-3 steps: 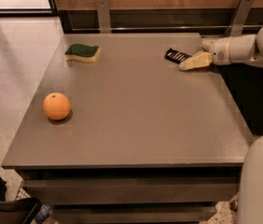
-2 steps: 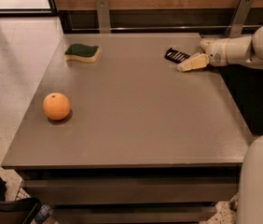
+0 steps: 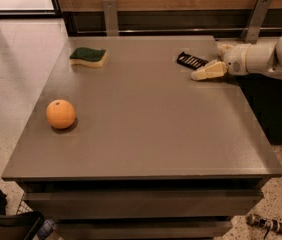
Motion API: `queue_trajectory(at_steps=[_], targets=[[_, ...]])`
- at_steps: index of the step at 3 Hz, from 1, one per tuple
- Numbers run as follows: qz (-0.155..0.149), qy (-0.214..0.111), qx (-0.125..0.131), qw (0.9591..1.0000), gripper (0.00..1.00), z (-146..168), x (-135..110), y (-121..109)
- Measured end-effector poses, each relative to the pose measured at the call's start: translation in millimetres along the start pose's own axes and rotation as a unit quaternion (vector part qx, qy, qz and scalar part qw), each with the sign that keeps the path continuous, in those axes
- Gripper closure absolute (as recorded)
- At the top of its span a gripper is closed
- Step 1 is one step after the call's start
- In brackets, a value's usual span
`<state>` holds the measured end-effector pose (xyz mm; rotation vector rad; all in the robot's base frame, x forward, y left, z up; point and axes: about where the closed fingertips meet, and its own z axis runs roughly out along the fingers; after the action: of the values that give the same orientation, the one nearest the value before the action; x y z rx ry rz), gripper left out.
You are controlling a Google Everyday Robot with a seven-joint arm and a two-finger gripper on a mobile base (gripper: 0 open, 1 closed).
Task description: Move rxbar chocolate near orange
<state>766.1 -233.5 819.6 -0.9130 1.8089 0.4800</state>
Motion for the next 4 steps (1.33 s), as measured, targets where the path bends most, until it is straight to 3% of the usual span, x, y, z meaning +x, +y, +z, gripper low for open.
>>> queue_trajectory(at_steps=[1, 2, 3, 4], targets=[[-0.01, 0.002, 0.01, 0.9999, 0.16, -7.8, -2.0, 15.6], [-0.008, 0.004, 0.005, 0.9999, 0.39, -3.1, 0.9, 19.9], [-0.008, 0.004, 0.003, 1.0, 0.7, 0.1, 1.0, 21.7], [-0.008, 0.004, 0.003, 1.0, 0.93, 0.1, 1.0, 21.7]])
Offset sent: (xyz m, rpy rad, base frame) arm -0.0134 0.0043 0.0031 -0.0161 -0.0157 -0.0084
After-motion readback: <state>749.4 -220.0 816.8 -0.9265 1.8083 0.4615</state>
